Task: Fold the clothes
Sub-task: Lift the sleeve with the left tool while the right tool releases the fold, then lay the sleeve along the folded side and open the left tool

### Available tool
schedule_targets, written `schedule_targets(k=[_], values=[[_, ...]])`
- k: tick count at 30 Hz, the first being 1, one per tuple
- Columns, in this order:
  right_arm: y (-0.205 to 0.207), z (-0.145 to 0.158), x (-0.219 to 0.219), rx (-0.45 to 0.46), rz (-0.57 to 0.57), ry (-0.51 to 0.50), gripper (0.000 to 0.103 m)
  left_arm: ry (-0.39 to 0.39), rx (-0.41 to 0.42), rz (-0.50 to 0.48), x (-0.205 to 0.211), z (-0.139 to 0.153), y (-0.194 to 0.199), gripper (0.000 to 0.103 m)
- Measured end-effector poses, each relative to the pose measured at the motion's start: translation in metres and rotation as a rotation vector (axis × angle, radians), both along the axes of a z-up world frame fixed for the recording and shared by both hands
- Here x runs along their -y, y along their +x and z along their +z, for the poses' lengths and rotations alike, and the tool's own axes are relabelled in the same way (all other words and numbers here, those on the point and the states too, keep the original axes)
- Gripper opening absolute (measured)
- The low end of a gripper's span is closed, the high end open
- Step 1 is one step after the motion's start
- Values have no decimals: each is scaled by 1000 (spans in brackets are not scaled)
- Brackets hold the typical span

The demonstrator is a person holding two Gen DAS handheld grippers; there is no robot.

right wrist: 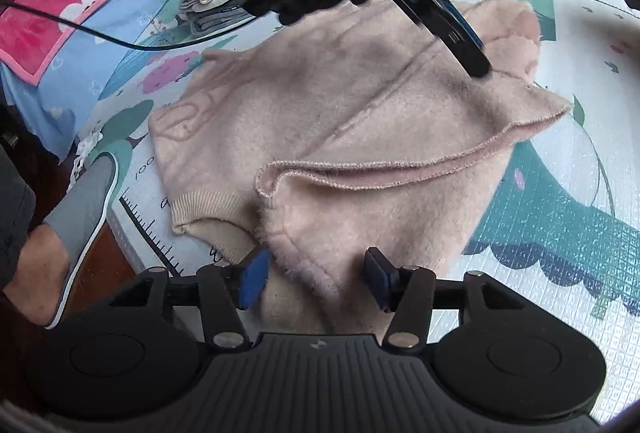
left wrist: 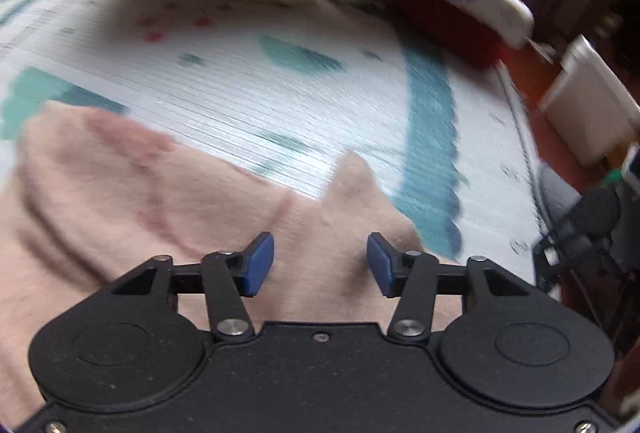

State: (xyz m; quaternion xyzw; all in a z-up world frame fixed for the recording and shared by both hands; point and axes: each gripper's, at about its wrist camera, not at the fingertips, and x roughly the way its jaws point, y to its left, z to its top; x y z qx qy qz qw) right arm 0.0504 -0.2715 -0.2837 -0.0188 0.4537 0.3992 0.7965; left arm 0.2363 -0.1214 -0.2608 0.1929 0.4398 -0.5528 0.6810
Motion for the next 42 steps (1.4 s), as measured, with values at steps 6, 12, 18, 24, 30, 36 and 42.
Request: schedule_targets(k=[6, 12, 18, 24, 30, 36, 42], values=[[0, -1, 2, -9, -5, 22, 59, -113, -35, 99, -22, 13, 16, 8], [-6, -1, -4, 34, 34, -13, 65, -132, -71, 330, -58, -2, 43, 8], [-27, 7, -24, 236, 163, -164, 63, -162, -90, 314, -59, -2, 46, 8], [-51, 0, -52, 415, 398, -333, 65, -203, -130, 304, -71, 1, 45, 8], [-50, -1, -56, 435, 465, -355, 65, -176, -129, 304, -71, -4, 41, 8], [2, 22, -7, 49, 51, 35, 70, -178, -195, 374, -69, -6, 52, 32], [50, 6, 43, -220, -334, 312, 24, -150, -179, 431, -54, -13, 52, 10]])
